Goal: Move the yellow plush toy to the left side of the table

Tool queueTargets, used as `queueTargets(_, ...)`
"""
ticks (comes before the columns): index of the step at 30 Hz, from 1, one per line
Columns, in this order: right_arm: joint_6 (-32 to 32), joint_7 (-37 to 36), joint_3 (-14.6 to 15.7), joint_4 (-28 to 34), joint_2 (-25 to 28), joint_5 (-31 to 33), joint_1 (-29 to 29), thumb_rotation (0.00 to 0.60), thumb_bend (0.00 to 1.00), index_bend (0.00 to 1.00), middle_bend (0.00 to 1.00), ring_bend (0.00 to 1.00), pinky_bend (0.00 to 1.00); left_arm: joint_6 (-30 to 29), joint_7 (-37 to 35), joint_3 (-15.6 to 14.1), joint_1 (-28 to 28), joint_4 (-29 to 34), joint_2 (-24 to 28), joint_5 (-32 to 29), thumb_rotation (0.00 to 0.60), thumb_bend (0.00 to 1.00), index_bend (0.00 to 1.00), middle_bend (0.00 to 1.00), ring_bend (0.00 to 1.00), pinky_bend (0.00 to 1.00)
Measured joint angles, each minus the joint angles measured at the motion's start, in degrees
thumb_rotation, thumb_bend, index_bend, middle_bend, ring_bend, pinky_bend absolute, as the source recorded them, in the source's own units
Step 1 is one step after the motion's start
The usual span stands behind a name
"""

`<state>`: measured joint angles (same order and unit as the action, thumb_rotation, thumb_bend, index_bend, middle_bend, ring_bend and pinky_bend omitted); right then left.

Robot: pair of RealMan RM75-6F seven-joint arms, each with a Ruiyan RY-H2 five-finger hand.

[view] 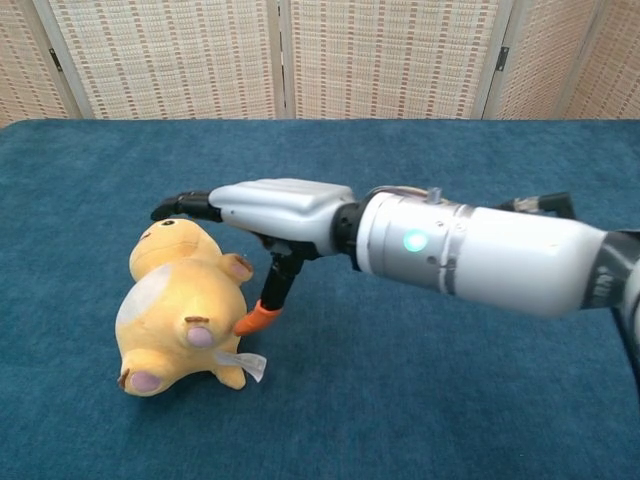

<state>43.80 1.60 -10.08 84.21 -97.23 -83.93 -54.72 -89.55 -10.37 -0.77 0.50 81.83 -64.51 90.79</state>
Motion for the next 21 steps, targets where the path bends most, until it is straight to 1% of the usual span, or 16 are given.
queueTargets(4,3.65,0.57,2.35,7.81,8.13,-0.41,4.07,0.600,0.09,0.00,0.00,0.00,0.00,-0.73,-0.48,-0.23,0.17,-0.26,-0.38,1.53,0.600,0.28,0.00,0.00,0.00,0.14)
queueTargets(6,7.10,0.73,4.72,11.29,13.23,-1.60,7.32,0.600,0.09,0.00,0.00,0.00,0.00,-1.66,-1.10,-0.42,0.41,-0.68,-0.80,3.27,0.600,0.28,0.00,0.01,0.01,0.17)
queueTargets(8,11.78,0.99,7.77,13.65,18.32,-3.55,11.26,0.600,0.09,0.00,0.00,0.00,0.00,-2.47,-1.79,-0.60,0.79,-0.97,-1.29,5.22,0.600,0.28,0.00,0.06,0.04,0.21)
queueTargets(10,16.59,1.26,10.59,14.68,21.79,-5.64,15.02,0.600,0.09,0.00,0.00,0.00,0.00,-2.81,-2.26,-1.00,1.65,-1.01,-1.68,7.73,0.600,0.28,0.01,0.09,0.05,0.22)
queueTargets(11,20.13,1.37,12.45,14.90,23.38,-7.08,17.70,0.600,0.09,0.00,0.00,0.00,0.00,-2.69,-2.24,-1.24,2.19,-0.85,-1.72,8.87,0.600,0.28,0.02,0.09,0.05,0.22)
queueTargets(13,25.81,1.26,15.10,14.64,25.18,-9.14,21.97,0.600,0.09,0.00,0.00,0.00,0.00,-1.63,-1.60,-1.81,3.96,0.23,-1.65,11.57,0.600,0.28,0.06,0.10,0.05,0.22)
queueTargets(14,29.73,0.93,16.80,14.04,26.14,-10.36,25.02,0.600,0.09,0.00,0.00,0.00,0.00,-0.83,-1.19,-1.99,4.86,1.02,-1.59,12.64,0.600,0.28,0.08,0.11,0.05,0.22)
queueTargets(16,35.52,-0.08,19.30,12.46,27.35,-11.86,29.99,0.600,0.09,0.00,0.00,0.00,0.00,1.54,0.02,-2.15,7.23,3.19,-1.60,14.52,0.600,0.28,0.10,0.12,0.05,0.20)
queueTargets(18,41.71,-2.31,21.94,9.61,28.40,-13.23,35.86,0.600,0.09,0.00,0.00,0.00,0.00,4.20,2.07,-2.04,9.66,5.29,-1.90,15.74,0.600,0.27,0.11,0.13,0.05,0.17)
queueTargets(21,48.57,-7.21,24.61,4.13,29.16,-14.50,42.67,0.600,0.09,0.00,0.00,0.00,0.00,7.91,6.01,-1.47,12.96,7.83,-2.94,17.21,0.600,0.25,0.15,0.14,0.05,0.15)
